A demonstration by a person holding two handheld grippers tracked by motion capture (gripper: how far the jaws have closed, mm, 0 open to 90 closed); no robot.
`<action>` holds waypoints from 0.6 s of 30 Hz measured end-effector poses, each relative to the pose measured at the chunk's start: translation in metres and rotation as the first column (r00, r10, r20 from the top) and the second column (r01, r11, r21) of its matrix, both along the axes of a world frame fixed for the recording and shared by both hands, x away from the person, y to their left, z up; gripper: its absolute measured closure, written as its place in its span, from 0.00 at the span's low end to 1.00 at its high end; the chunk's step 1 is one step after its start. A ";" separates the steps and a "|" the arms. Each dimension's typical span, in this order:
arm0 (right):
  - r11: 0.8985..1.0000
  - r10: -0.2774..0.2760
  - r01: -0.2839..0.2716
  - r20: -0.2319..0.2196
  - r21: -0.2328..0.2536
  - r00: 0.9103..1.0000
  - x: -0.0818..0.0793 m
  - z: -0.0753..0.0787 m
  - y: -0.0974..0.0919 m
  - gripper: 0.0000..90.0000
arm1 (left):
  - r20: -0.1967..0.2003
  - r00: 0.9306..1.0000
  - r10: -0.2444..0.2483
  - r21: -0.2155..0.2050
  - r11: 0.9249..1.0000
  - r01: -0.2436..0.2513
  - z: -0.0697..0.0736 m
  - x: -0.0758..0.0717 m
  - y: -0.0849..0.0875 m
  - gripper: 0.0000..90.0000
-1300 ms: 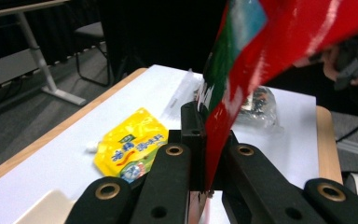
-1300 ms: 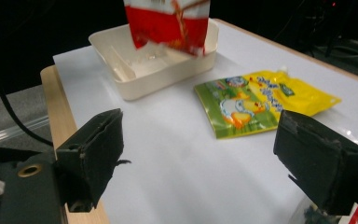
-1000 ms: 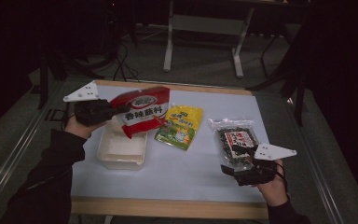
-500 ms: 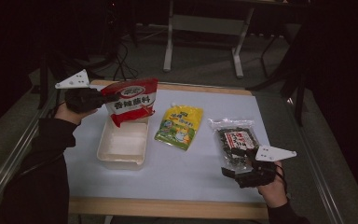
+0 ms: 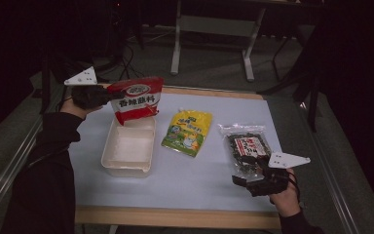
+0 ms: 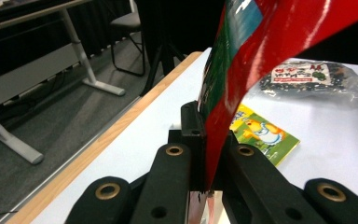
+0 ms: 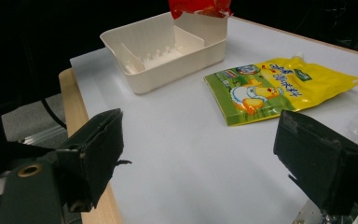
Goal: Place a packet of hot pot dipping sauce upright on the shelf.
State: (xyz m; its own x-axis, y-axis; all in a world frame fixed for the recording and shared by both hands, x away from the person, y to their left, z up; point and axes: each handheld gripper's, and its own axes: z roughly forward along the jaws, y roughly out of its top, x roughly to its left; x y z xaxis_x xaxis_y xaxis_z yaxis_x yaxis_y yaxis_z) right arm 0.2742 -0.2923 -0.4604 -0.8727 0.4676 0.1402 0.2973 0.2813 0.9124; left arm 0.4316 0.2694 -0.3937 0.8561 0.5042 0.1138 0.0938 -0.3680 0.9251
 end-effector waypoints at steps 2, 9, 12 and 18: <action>1.000 0.001 -0.001 -0.004 0.001 1.000 0.000 -0.001 -0.001 0.17 | -0.003 1.000 -0.007 -0.006 1.000 0.007 -0.002 0.003 0.002 1.00; 1.000 0.006 -0.005 -0.019 0.015 1.000 0.001 -0.001 -0.003 0.17 | 0.004 1.000 -0.013 0.035 0.999 0.013 -0.010 0.012 0.004 1.00; 1.000 0.006 -0.006 -0.023 0.015 1.000 0.002 -0.002 -0.003 0.17 | 0.003 1.000 -0.012 0.037 0.999 0.011 -0.014 0.015 0.005 1.00; 1.000 0.013 -0.013 -0.033 0.023 0.999 0.002 -0.002 -0.004 0.17 | -0.017 1.000 -0.022 0.060 0.998 0.023 -0.026 0.018 0.005 1.00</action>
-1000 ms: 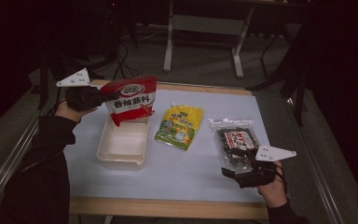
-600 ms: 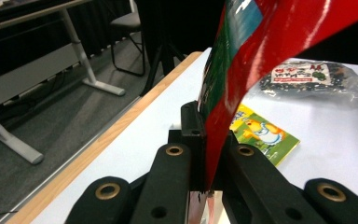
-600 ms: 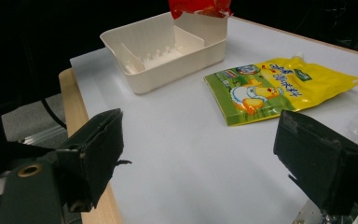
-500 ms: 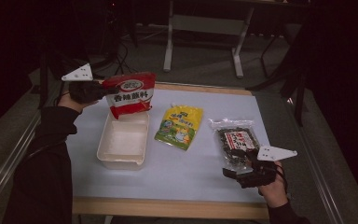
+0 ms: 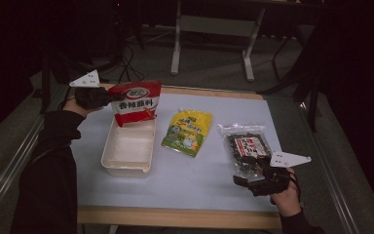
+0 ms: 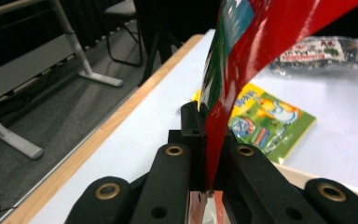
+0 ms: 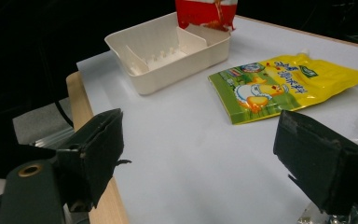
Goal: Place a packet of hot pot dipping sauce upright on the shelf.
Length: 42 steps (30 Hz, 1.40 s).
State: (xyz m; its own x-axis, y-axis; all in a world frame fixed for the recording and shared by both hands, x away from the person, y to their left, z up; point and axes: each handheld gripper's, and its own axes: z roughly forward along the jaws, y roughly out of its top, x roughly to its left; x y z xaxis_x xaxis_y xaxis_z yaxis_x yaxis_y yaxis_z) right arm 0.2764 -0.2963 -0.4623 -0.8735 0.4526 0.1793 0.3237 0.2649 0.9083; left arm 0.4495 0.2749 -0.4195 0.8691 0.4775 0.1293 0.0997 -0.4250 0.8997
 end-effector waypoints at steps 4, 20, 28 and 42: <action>1.000 -0.002 0.002 -0.005 -0.003 1.000 0.001 -0.002 0.000 0.17 | -0.010 1.000 -0.003 -0.017 1.000 0.002 -0.006 0.000 0.004 1.00; 1.000 -0.002 0.002 -0.002 -0.003 1.000 0.000 -0.001 0.001 0.17 | -0.078 0.997 0.015 -0.028 0.999 -0.017 -0.044 -0.002 0.000 1.00; 1.000 -0.008 0.008 0.009 -0.009 1.000 0.000 0.000 0.001 0.17 | -0.065 0.997 0.051 -0.016 0.998 -0.053 -0.041 -0.004 -0.001 0.86; 0.998 -0.059 0.060 0.036 -0.021 0.998 0.000 0.005 -0.006 0.16 | -0.114 0.980 0.161 -0.041 0.985 -0.167 -0.014 -0.021 0.003 0.58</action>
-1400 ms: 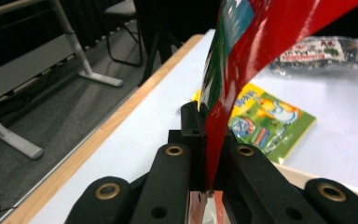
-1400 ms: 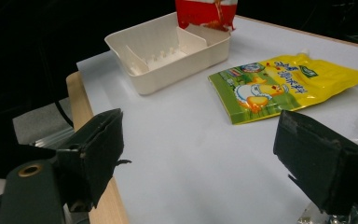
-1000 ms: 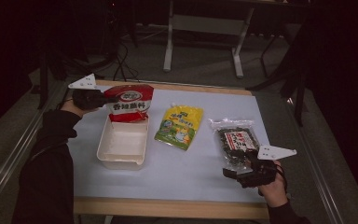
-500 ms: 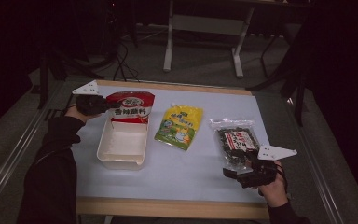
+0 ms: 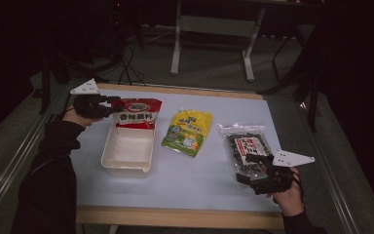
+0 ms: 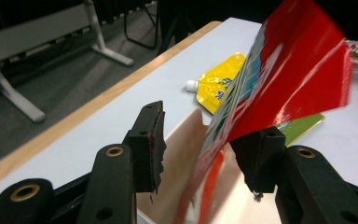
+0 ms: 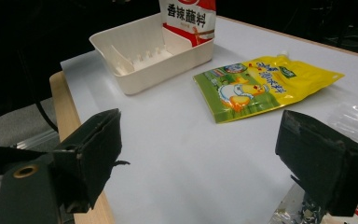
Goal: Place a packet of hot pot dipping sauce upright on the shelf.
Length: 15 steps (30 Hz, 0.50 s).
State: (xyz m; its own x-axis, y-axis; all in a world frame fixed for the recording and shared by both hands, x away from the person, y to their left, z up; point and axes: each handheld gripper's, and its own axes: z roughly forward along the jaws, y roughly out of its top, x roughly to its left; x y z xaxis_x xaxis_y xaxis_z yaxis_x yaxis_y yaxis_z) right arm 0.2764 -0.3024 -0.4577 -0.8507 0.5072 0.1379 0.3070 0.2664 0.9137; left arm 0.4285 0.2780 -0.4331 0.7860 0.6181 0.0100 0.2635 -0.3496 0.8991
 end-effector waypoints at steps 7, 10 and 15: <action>0.999 -0.020 0.020 0.022 -0.028 1.000 0.001 0.003 -0.002 0.14 | 0.008 0.999 0.052 -0.028 0.998 -0.052 0.017 -0.018 0.006 0.46; 0.999 -0.017 0.018 0.040 -0.035 0.999 0.001 0.004 -0.002 0.12 | 0.029 0.998 0.058 -0.030 0.998 -0.057 0.025 -0.029 0.007 0.42; 0.998 -0.031 0.032 0.035 -0.049 0.999 0.001 0.005 -0.005 0.14 | 0.041 0.997 0.059 -0.039 0.998 -0.057 0.030 -0.042 0.007 0.39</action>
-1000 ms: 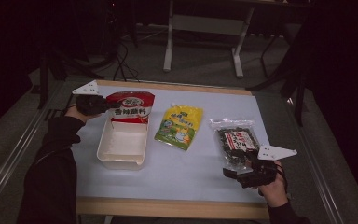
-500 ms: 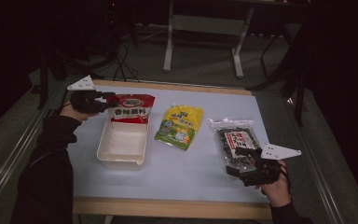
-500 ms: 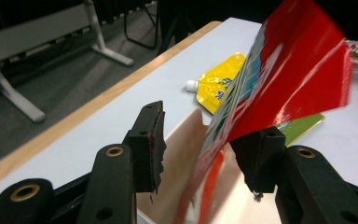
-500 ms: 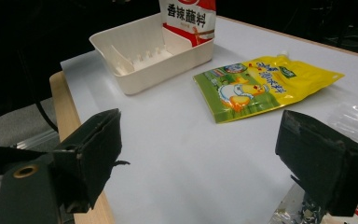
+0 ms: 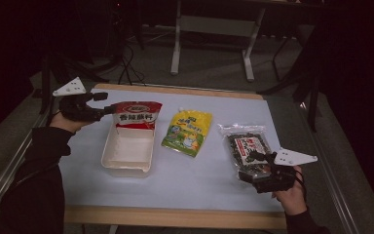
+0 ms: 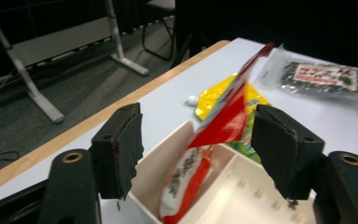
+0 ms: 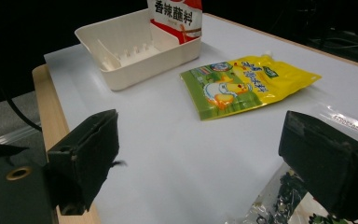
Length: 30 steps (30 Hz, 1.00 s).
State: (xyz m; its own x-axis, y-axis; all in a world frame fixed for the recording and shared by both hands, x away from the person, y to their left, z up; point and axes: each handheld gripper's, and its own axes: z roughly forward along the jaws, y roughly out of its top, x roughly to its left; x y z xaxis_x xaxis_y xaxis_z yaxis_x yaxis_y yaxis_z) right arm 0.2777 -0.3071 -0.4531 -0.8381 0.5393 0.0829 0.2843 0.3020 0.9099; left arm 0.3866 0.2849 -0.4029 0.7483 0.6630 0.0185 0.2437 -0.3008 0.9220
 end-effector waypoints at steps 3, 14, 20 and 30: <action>1.000 -0.012 0.012 -0.001 -0.002 1.000 0.000 -0.001 -0.003 0.14 | 0.009 1.000 -0.007 -0.014 1.000 0.007 0.004 -0.014 -0.001 0.36; 0.998 -0.062 0.062 -0.018 -0.008 0.998 0.001 -0.003 -0.011 0.15 | 0.025 1.000 0.013 -0.060 0.998 -0.011 0.010 -0.053 -0.007 0.21; 0.996 -0.087 0.086 -0.017 -0.034 0.996 0.002 -0.005 -0.013 0.20 | 0.003 1.000 0.004 -0.083 0.997 -0.004 0.000 -0.075 -0.015 0.15; 0.989 -0.139 0.137 -0.019 -0.056 0.990 0.010 -0.007 -0.023 0.33 | -0.025 0.998 -0.051 -0.118 0.992 0.048 -0.031 -0.112 -0.045 0.07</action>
State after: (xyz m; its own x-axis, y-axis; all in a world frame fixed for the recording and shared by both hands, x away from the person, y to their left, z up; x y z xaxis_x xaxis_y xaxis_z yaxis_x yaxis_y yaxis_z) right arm 0.2878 -0.3296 -0.4600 -0.7535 0.6538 0.0690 0.3475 0.3070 0.8860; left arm 0.2747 0.2395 -0.4337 0.7795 0.6215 -0.0782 0.2573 -0.2038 0.9446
